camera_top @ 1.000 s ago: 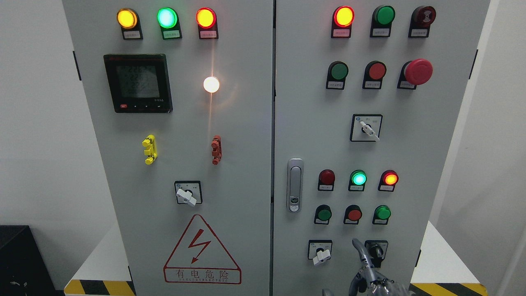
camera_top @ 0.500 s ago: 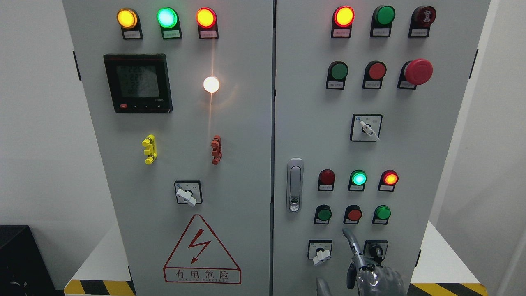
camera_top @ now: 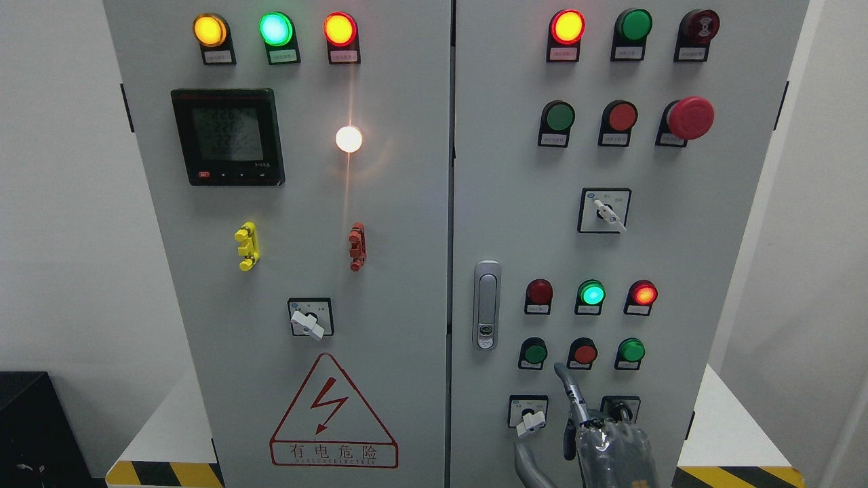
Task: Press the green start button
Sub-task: 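Press the lower green push button with the right hand's fingertip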
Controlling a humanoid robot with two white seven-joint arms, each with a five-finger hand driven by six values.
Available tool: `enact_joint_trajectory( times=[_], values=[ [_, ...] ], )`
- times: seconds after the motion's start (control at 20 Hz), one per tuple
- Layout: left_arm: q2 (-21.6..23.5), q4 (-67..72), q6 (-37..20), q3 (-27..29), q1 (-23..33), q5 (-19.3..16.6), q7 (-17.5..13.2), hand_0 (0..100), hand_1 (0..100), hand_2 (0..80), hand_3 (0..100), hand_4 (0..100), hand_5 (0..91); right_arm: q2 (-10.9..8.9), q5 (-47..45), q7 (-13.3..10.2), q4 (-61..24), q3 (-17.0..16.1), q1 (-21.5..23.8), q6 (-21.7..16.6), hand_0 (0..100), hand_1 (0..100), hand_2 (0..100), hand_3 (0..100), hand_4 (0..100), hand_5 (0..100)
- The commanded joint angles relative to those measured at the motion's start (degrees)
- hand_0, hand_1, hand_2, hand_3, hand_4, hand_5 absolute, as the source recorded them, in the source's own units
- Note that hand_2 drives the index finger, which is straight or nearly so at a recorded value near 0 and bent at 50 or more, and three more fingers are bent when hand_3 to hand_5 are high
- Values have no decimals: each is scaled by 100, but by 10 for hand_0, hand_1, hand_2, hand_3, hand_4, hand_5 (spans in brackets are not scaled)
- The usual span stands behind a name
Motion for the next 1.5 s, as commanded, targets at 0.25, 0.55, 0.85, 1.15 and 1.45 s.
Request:
enact_joint_trajectory(
  times=[0.25, 0.55, 0.85, 1.15, 1.45],
  values=[
    [0, -158, 4, 0, -132, 0, -4, 120, 556, 0, 0, 0, 0, 14, 16, 25, 762, 38, -395, 1, 326, 313, 0, 920, 867, 1000],
    [0, -158, 4, 0, -132, 0, -4, 120, 556, 0, 0, 0, 0, 14, 16, 25, 982, 56, -553, 1, 329, 315, 0, 922, 866, 1000],
    [0, -158, 4, 0, -132, 0, -4, 120, 556, 0, 0, 0, 0, 23, 8, 33, 1079, 56, -641, 1, 330, 315, 0, 923, 865, 1000],
    [0, -158, 4, 0, -132, 0, -4, 120, 556, 0, 0, 0, 0, 23, -1, 16, 1044, 47, -650, 1, 334, 315, 0, 924, 864, 1000],
    [0, -158, 4, 0, -132, 0, -4, 120, 556, 0, 0, 0, 0, 23, -10, 16, 1018, 47, -650, 10, 336, 317, 0, 926, 863, 1000]
  ],
)
